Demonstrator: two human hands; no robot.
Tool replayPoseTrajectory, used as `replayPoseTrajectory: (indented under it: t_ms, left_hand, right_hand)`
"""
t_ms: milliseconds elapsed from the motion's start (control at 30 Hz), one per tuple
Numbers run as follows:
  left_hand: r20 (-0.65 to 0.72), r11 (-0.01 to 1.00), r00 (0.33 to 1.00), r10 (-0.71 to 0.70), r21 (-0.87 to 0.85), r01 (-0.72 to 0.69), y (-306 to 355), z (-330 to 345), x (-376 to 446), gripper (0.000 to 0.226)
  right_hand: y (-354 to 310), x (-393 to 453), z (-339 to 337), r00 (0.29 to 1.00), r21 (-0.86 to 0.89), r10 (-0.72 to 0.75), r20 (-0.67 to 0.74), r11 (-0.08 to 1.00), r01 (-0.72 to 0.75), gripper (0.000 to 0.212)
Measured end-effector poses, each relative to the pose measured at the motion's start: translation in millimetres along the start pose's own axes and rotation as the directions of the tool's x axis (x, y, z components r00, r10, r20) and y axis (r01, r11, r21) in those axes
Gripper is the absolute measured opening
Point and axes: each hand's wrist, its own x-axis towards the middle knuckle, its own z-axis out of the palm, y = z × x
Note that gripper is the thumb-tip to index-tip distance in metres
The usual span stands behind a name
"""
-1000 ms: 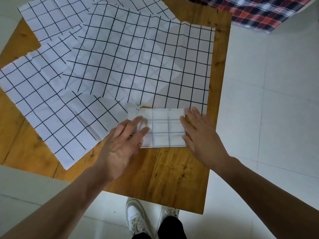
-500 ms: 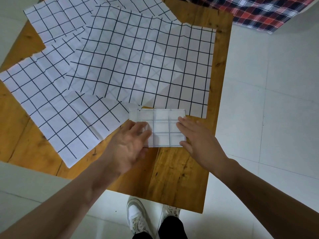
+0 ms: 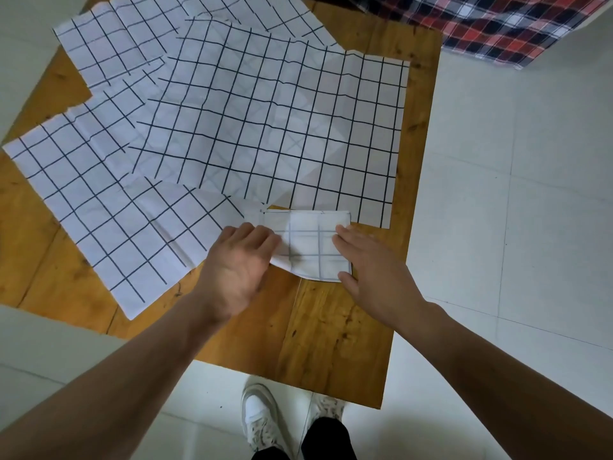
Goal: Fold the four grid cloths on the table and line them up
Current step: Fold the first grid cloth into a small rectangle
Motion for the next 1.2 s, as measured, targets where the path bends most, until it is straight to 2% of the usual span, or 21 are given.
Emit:
replayPoseTrajectory:
  t_ms: [100, 200, 267, 367, 433, 500, 567, 600, 700, 800, 867, 933, 1000, 1200]
  left_hand:
    - [-0.105, 0.997, 0.993, -0.046, -0.073, 0.038, 3.1, 3.3, 3.4, 0.029]
    - [-0.127, 0.979, 0.985, -0.116, -0.182, 0.092, 5.6, -0.6, 2.9, 0.022]
    - [-0.131, 0.963, 0.982, -0.134, -0.253, 0.098, 6.8, -6.9, -1.9, 0.02]
    - [-0.108, 0.917, 0.981, -0.164, -0.384, 0.111, 7.5, -19.7, -14.9, 0.014]
    - [-0.067, 0.902, 0.981, -0.181, -0.41, 0.138, 7.1, -29.4, -25.2, 0.019]
    - [-0.017, 0.934, 0.989, -0.146, -0.333, 0.132, 5.6, -39.8, -35.6, 0.038]
    - [-0.013, 0.983, 0.997, -0.079, -0.166, 0.075, 1.3, -50.5, -42.3, 0.051]
    - [-0.045, 0.996, 0.998, -0.044, -0.082, 0.041, -0.3, -56.0, -45.2, 0.049]
    - [-0.191, 0.998, 0.981, 0.043, 0.057, -0.033, -10.1, -68.8, -57.1, 0.016]
    - [-0.225, 0.996, 0.973, 0.057, 0.085, -0.039, -30.3, -81.9, -78.5, 0.028]
    - [-0.226, 0.997, 0.973, 0.051, 0.07, -0.036, -47.4, -89.3, -98.9, 0.02]
    - [-0.241, 1.0, 0.97, 0.016, 0.009, -0.014, -64.4, -98.1, -122.8, 0.019]
    - [-0.247, 0.993, 0.967, -0.06, -0.114, 0.033, -78.7, -113.4, -149.5, 0.027]
    - [-0.259, 0.891, 0.895, -0.363, -0.376, 0.252, -130.9, -165.0, -228.9, 0.021]
  right_hand:
    - [-3.4, -1.6, -1.3, 1.0, 0.015, 0.009, 0.01, 1.0, -0.009, 0.072]
    - [-7.7, -4.6, -0.3, 1.0, -0.04, 0.007, 0.023, 0.999, -0.006, 0.08]
    - [-9.7, -6.1, 2.2, 0.998, -0.06, -0.006, -0.056, 0.998, 0.003, 0.066]
    - [-15.1, -5.1, -1.4, 0.975, -0.011, -0.06, -0.214, 0.998, 0.059, 0.031]
    - [-22.7, -4.6, -9.5, 0.965, -0.015, -0.111, -0.239, 0.994, 0.111, 0.018]
    - [-34.0, -4.2, -22.3, 0.975, 0.006, -0.123, -0.184, 0.992, 0.126, 0.017]
    - [-46.3, -4.1, -35.4, 0.99, 0.055, -0.121, -0.066, 0.991, 0.124, 0.026]
    - [-52.7, -3.8, -41.3, 0.991, 0.052, -0.131, -0.002, 0.99, 0.131, 0.029]
    - [-76.2, -2.5, -56.7, 0.98, 0.003, -0.151, 0.127, 0.988, 0.152, 0.033]
    - [-98.7, -1.9, -65.3, 0.977, -0.011, -0.148, 0.157, 0.988, 0.151, 0.032]
    - [-116.2, -0.9, -70.9, 0.971, -0.02, -0.157, 0.179, 0.986, 0.163, 0.03]
    - [-139.4, -0.3, -77.5, 0.959, 0.001, -0.165, 0.232, 0.986, 0.169, 0.031]
    - [-168.9, -1.6, -83.8, 0.944, 0.043, -0.204, 0.258, 0.979, 0.2, 0.028]
    - [-261.4, 8.7, -88.5, 0.949, 0.184, -0.292, 0.116, 0.945, 0.269, 0.019]
